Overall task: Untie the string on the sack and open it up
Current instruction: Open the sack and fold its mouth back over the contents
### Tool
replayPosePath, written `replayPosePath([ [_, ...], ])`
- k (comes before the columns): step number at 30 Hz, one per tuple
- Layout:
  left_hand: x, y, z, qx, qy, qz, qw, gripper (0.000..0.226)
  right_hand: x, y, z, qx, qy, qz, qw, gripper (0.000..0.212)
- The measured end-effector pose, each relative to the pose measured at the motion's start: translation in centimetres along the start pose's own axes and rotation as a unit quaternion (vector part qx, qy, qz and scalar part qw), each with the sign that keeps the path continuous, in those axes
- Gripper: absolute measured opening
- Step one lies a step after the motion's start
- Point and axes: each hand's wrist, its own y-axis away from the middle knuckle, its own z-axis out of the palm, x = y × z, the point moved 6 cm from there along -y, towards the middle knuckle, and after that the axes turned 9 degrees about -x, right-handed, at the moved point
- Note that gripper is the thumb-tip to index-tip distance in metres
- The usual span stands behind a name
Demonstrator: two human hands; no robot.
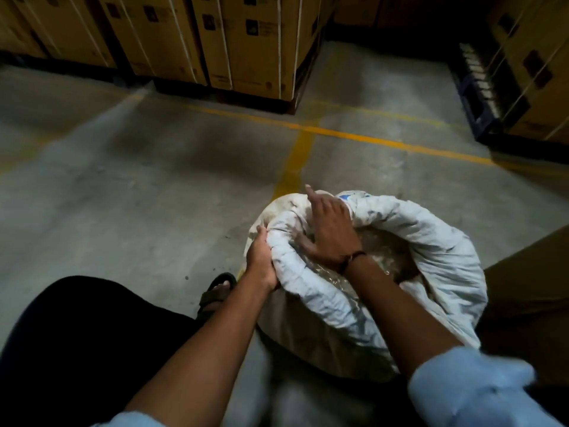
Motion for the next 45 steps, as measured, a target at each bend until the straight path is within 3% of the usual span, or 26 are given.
replayPosePath([
  [1, -0.2, -0.4, 0.2, -0.010, 0.056, 0.015, 0.998, 0.073, -0.9, 1.7, -0.4, 0.033, -0.046, -0.030, 0.998, 0.091],
  [2, -0.3, -0.2, 0.6, -0.010, 0.081, 0.027, 0.996, 0.075, -1.8, 3.3, 0.0, 0.017, -0.083, -0.063, 0.994, 0.098],
  [4, 0.0, -0.2, 0.7, 0.007, 0.092, 0.059, 0.994, 0.073, -3.2, 6.0, 2.3, -0.084, -0.106, -0.092, 0.986, 0.113],
  [6, 0.9, 0.1, 0.8, 0.020, 0.087, 0.096, 0.991, 0.066, -2.9, 8.4, 4.9, -0.150, -0.084, -0.041, 0.984, 0.111],
  [8, 1.7, 0.1, 0.7, 0.037, 0.105, 0.148, 0.983, 0.059, -2.4, 10.5, 5.5, -0.094, -0.012, 0.026, 0.995, 0.092],
  [12, 2.5, 0.3, -1.3, 0.064, 0.128, 0.183, 0.973, 0.063, -4.5, 13.4, 5.5, 0.015, 0.208, -0.018, 0.978, 0.059],
  [13, 2.3, -0.5, -1.9, 0.076, 0.112, 0.166, 0.977, 0.062, -4.6, 13.6, 5.1, 0.014, 0.214, -0.023, 0.977, 0.059],
  [15, 2.8, -0.3, -1.3, 0.190, -0.133, 0.063, 0.971, 0.056, -3.9, 13.7, 4.6, -0.029, 0.186, -0.019, 0.982, 0.068],
  [16, 3.7, 0.0, -1.1, 0.280, -0.280, 0.040, 0.917, 0.062, -3.4, 14.1, 4.4, -0.058, 0.164, -0.023, 0.984, 0.076],
  [17, 5.3, 1.0, 0.3, 0.351, -0.394, 0.087, 0.845, 0.070, -2.8, 14.4, 4.0, -0.079, 0.135, -0.027, 0.987, 0.083],
  [18, 7.1, 2.8, 3.1, 0.369, -0.470, 0.196, 0.777, 0.073, -2.2, 14.9, 3.4, -0.097, 0.090, -0.023, 0.991, 0.088],
  [20, 7.8, 5.9, 9.8, 0.244, -0.550, 0.426, 0.675, 0.059, -0.7, 15.8, 1.7, -0.069, -0.024, 0.018, 0.997, 0.087],
  [21, 6.9, 6.9, 12.6, 0.157, -0.548, 0.475, 0.670, 0.049, 0.5, 16.3, 0.7, -0.024, -0.071, 0.057, 0.996, 0.084],
  [22, 5.6, 7.9, 14.6, 0.073, -0.530, 0.474, 0.699, 0.039, 1.9, 16.8, -0.2, 0.029, -0.095, 0.106, 0.989, 0.079],
  [24, 1.4, 8.3, 16.9, -0.058, -0.530, 0.398, 0.747, 0.026, 4.8, 18.1, -1.3, 0.116, -0.087, 0.223, 0.964, 0.075],
  [26, -3.7, 9.0, 17.5, -0.141, -0.593, 0.326, 0.723, 0.024, 7.1, 20.2, -1.7, 0.163, -0.046, 0.339, 0.925, 0.080],
  [28, -8.8, 9.6, 16.8, -0.235, -0.658, 0.247, 0.672, 0.033, 8.5, 22.8, -2.1, 0.177, -0.008, 0.444, 0.878, 0.090],
  [30, -13.2, 10.0, 15.1, -0.312, -0.730, 0.161, 0.586, 0.059, 9.9, 25.3, -1.4, 0.173, -0.040, 0.540, 0.823, 0.108],
  [32, -16.1, 10.0, 12.8, -0.324, -0.819, 0.099, 0.463, 0.095, 11.5, 27.2, 0.7, 0.158, -0.176, 0.637, 0.734, 0.131],
  [34, -17.2, 9.9, 11.6, -0.313, -0.855, 0.098, 0.401, 0.113, 11.8, 27.7, 2.7, 0.141, -0.340, 0.684, 0.630, 0.143],
  [35, -17.3, 9.9, 11.3, -0.306, -0.859, 0.106, 0.396, 0.118, 11.5, 27.4, 3.1, 0.138, -0.402, 0.678, 0.600, 0.140],
  [36, -17.2, 10.0, 11.3, -0.297, -0.860, 0.112, 0.399, 0.122, 11.6, 26.7, 3.5, 0.146, -0.448, 0.651, 0.596, 0.129],
  [38, -17.0, 10.1, 11.4, -0.277, -0.861, 0.120, 0.409, 0.132, 11.7, 24.6, 2.6, 0.197, -0.481, 0.588, 0.619, 0.101],
  [41, -15.2, 10.7, 12.3, -0.235, -0.827, 0.186, 0.475, 0.138, 11.2, 20.7, -0.1, 0.284, -0.511, 0.510, 0.631, 0.069],
  [43, -13.9, 11.2, 13.4, -0.208, -0.788, 0.244, 0.525, 0.131, 10.7, 18.2, -2.2, 0.297, -0.516, 0.479, 0.645, 0.067],
  [45, -13.6, 11.6, 14.2, -0.179, -0.784, 0.248, 0.540, 0.123, 10.2, 17.1, -4.2, 0.258, -0.478, 0.481, 0.688, 0.076],
])
